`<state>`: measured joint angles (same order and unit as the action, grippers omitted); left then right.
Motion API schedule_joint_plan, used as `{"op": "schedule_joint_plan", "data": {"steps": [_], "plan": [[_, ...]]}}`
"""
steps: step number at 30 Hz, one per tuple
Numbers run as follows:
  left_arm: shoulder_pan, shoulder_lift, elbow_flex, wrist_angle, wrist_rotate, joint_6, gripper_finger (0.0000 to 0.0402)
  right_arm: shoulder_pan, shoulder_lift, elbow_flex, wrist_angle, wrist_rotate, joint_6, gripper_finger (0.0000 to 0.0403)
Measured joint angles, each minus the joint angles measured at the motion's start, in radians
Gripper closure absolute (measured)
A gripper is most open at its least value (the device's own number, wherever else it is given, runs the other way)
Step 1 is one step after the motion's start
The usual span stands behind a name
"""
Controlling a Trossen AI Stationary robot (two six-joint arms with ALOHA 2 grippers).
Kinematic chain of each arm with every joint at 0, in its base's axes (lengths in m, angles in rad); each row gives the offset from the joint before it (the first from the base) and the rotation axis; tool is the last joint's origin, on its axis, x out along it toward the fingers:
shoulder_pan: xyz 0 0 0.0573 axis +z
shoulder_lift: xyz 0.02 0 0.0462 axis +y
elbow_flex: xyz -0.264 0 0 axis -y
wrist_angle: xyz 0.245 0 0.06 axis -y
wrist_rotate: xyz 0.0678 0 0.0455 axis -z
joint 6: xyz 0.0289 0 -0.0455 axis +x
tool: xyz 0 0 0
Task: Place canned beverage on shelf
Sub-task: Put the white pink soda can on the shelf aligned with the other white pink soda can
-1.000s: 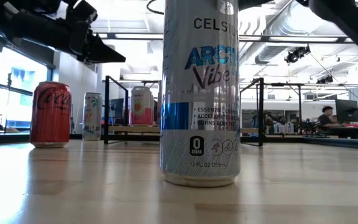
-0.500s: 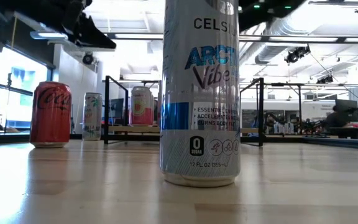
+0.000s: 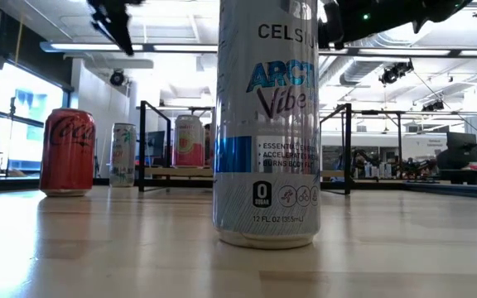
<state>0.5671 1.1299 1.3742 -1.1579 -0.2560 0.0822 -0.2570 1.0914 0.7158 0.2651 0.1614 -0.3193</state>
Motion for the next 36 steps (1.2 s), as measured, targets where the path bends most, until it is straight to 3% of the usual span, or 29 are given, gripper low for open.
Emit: {"op": "schedule_joint_plan", "data": {"steps": [6,12,18,23,30,36], "plan": [[0.146,0.264,0.185,-0.172,0.022,-0.024,0.0382,0.031,-0.011,-0.013,-0.019,0.003,0.013,0.0403],[0.238,0.422,0.245,-0.25,0.035,-0.028,0.0307,0.064,-0.011,-0.013,-0.036,0.003,0.006,0.0403],[0.289,0.485,0.243,-0.224,0.023,-0.028,0.0214,0.07,-0.011,-0.013,-0.044,0.001,-0.001,0.0403],[0.349,0.511,0.243,-0.176,0.012,-0.052,0.016,0.07,-0.01,-0.013,-0.048,0.001,-0.003,0.0403],[0.432,0.554,0.243,-0.166,0.019,-0.075,0.0133,0.07,-0.01,-0.013,-0.069,0.001,0.0,0.0403],[0.493,0.595,0.242,-0.148,0.115,-0.106,0.0134,0.07,-0.01,-0.013,-0.07,0.001,0.004,0.0403]]}}
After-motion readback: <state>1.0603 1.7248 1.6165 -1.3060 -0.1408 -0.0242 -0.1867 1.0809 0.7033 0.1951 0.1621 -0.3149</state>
